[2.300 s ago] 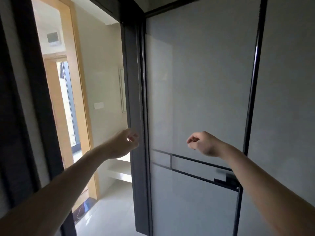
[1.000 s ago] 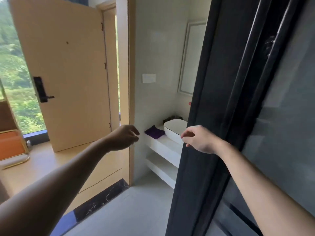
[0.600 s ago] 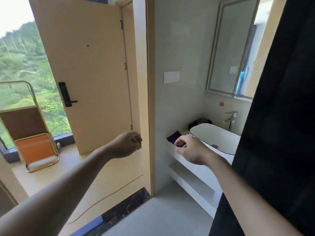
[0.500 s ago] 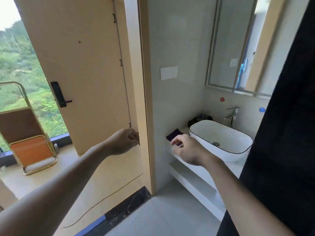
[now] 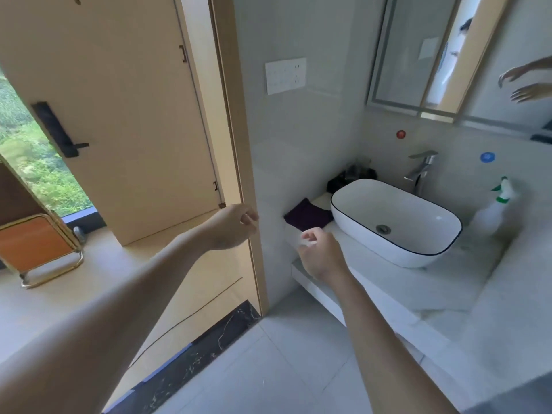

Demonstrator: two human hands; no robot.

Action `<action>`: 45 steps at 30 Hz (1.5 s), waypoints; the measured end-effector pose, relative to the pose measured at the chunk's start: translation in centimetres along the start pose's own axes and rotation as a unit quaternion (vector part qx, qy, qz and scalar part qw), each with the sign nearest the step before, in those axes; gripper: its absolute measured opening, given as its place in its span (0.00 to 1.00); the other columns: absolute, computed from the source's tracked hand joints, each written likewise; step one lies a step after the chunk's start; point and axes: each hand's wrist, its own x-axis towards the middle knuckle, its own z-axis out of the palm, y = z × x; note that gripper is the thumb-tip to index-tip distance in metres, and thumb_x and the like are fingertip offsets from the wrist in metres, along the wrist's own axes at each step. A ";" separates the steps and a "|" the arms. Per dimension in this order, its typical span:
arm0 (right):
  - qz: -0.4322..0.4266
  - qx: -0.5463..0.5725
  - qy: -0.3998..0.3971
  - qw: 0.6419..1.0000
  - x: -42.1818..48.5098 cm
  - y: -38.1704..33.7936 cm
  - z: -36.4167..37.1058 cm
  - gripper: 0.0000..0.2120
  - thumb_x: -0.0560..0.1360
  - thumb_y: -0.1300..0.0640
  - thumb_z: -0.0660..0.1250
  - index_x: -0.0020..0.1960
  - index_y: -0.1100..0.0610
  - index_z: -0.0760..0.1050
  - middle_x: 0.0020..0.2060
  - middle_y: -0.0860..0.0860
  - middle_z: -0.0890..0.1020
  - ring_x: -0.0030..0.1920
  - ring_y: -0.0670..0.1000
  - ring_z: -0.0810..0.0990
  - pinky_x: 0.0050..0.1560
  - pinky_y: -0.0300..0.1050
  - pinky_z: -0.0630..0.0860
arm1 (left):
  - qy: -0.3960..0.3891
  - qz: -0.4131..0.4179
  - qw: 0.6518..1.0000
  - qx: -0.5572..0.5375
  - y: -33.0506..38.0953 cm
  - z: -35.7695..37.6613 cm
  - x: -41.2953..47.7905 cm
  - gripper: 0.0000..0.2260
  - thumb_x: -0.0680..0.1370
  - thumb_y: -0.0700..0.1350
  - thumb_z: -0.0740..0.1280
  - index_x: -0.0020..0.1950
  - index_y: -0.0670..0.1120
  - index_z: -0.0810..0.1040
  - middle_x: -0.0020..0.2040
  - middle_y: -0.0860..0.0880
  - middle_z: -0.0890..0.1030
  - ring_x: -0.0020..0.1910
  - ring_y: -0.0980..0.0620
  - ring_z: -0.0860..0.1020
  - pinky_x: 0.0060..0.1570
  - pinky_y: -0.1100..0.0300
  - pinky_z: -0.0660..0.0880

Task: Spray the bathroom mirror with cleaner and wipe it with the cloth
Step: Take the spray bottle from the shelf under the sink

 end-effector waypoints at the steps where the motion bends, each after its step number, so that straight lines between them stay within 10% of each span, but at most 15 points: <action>1: 0.018 0.011 0.006 1.000 0.7 0.7 0.1 0.17 0.78 0.59 0.63 0.67 0.58 0.74 0.61 0.52 0.75 0.54 0.50 0.75 0.39 0.31 0.67 | -0.020 0.000 1.000 0.000 -0.2 0.7 1.7 0.10 0.81 0.42 0.64 0.62 0.46 0.77 0.50 0.51 0.81 0.45 0.55 0.78 0.42 0.61 0.72; 12: 0.243 0.038 0.124 0.961 9.1 11.0 -4.4 0.15 0.79 0.59 0.63 0.65 0.57 0.77 0.60 0.49 0.80 0.61 0.50 0.77 0.56 0.42 0.69 | -0.215 0.065 0.974 0.003 -2.3 10.2 20.5 0.11 0.82 0.44 0.62 0.64 0.48 0.76 0.56 0.49 0.80 0.50 0.52 0.79 0.44 0.60 0.74; 20: 0.395 0.065 0.194 0.896 10.3 14.9 -1.6 0.09 0.76 0.60 0.63 0.52 0.53 0.79 0.50 0.52 0.84 0.49 0.52 0.85 0.32 0.38 0.71 | -0.345 0.095 0.934 0.012 -4.4 15.1 30.0 0.09 0.81 0.42 0.64 0.61 0.47 0.77 0.53 0.45 0.82 0.54 0.45 0.81 0.52 0.56 0.77; 27: 0.498 0.093 0.215 0.835 6.7 20.4 2.5 0.12 0.74 0.63 0.61 0.52 0.69 0.78 0.49 0.64 0.83 0.51 0.66 0.82 0.43 0.49 0.75 | -0.457 0.116 0.882 0.032 -5.0 22.9 30.9 0.10 0.79 0.35 0.63 0.56 0.48 0.77 0.45 0.48 0.83 0.48 0.45 0.82 0.51 0.53 0.79; 36: 0.541 0.171 0.232 0.790 3.7 28.4 5.4 0.10 0.77 0.62 0.62 0.53 0.58 0.80 0.52 0.55 0.84 0.51 0.60 0.84 0.38 0.42 0.74 | -0.533 0.050 0.833 0.138 -10.2 30.0 29.2 0.11 0.80 0.38 0.65 0.62 0.44 0.77 0.50 0.44 0.84 0.48 0.48 0.84 0.46 0.57 0.77; 40: 0.538 0.181 0.234 0.789 4.5 32.7 7.0 0.13 0.77 0.64 0.60 0.56 0.68 0.79 0.51 0.66 0.82 0.52 0.67 0.81 0.48 0.59 0.80 | -0.539 0.029 0.830 0.140 -10.4 33.7 28.4 0.10 0.80 0.38 0.65 0.60 0.46 0.77 0.49 0.45 0.83 0.49 0.47 0.84 0.49 0.54 0.79; 45: 0.520 0.189 0.237 0.798 6.7 40.2 10.4 0.10 0.79 0.59 0.61 0.53 0.49 0.78 0.50 0.49 0.83 0.54 0.50 0.81 0.44 0.42 0.72 | -0.525 0.025 0.844 0.109 -11.3 40.8 27.5 0.10 0.79 0.39 0.64 0.56 0.52 0.79 0.48 0.50 0.83 0.47 0.48 0.85 0.36 0.64 0.72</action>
